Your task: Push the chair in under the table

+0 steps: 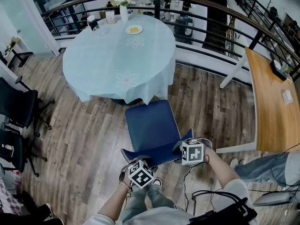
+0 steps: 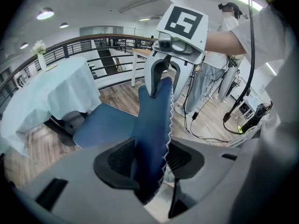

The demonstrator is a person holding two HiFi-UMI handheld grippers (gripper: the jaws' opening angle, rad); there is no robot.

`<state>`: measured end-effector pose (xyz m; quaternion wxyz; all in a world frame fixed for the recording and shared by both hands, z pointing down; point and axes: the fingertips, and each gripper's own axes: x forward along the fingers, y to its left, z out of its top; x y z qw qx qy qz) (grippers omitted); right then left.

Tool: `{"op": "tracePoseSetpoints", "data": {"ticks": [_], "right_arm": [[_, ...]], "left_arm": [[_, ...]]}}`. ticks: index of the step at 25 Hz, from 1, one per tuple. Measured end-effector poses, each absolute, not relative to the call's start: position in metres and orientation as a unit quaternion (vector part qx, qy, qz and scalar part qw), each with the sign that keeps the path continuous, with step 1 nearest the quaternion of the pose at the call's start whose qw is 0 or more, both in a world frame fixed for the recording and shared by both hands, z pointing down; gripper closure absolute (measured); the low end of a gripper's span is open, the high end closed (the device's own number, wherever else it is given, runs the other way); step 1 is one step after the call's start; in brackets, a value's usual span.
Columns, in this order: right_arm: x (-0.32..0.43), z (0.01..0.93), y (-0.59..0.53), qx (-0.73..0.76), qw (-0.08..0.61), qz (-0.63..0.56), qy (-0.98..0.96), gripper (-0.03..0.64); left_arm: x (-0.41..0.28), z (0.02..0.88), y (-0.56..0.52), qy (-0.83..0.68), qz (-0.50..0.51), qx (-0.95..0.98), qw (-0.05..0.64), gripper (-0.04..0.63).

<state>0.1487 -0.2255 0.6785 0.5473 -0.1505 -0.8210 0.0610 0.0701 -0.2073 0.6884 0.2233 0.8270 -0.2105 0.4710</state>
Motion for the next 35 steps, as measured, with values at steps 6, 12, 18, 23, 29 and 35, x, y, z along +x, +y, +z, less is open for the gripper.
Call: {"op": "tracePoseSetpoints", "data": {"ticks": [6,12,18,23,29,35], "right_arm": [[0.142,0.68,-0.252,-0.145,0.54,0.061,-0.827,0.434],[0.132,0.682,-0.297,-0.115,0.524,0.059,-0.842,0.435],[0.12,0.684,-0.336,-0.103,0.523,0.054,-0.844,0.435],[0.109,0.682,-0.358,-0.102,0.523,0.053,-0.844,0.436],[0.101,0.682,-0.378,-0.101,0.523,0.049,-0.845,0.436],[0.095,0.684,-0.392,-0.112,0.532,0.053,-0.837,0.434]], "left_arm": [[0.064,0.688,-0.234,-0.221,0.468,0.828,0.217,0.411],[0.055,0.688,-0.275,-0.238,0.463,0.827,0.211,0.411],[0.043,0.688,-0.313,-0.252,0.46,0.828,0.198,0.411],[0.032,0.686,-0.336,-0.256,0.46,0.828,0.195,0.411],[0.024,0.686,-0.355,-0.26,0.458,0.829,0.188,0.411],[0.019,0.689,-0.369,-0.244,0.458,0.831,0.199,0.411]]}}
